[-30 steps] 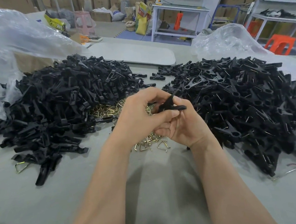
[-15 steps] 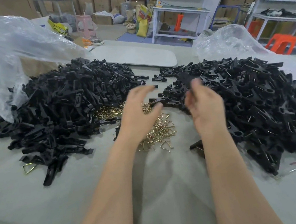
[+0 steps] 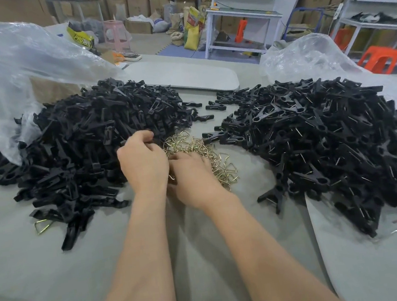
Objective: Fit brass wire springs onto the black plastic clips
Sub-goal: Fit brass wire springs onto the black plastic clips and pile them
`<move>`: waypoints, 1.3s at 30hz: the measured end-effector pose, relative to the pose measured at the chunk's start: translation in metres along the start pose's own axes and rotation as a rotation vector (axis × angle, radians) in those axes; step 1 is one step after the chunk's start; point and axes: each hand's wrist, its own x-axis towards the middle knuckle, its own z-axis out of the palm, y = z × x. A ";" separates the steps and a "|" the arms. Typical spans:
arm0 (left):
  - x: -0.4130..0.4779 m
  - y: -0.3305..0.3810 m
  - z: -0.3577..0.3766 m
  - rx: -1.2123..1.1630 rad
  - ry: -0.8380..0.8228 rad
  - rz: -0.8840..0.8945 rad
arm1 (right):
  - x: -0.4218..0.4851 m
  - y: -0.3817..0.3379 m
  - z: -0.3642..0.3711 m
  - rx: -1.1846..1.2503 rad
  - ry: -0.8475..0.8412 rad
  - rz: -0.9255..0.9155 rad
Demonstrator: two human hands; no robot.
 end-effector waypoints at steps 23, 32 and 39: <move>-0.021 0.017 0.021 -0.257 -0.574 0.110 | -0.010 0.046 -0.029 1.058 0.451 0.360; -0.021 0.014 0.027 -0.449 -0.592 -0.059 | -0.012 0.051 -0.032 1.008 0.405 0.307; -0.022 0.014 0.028 -0.457 -0.619 -0.026 | -0.012 0.051 -0.034 1.010 0.503 0.374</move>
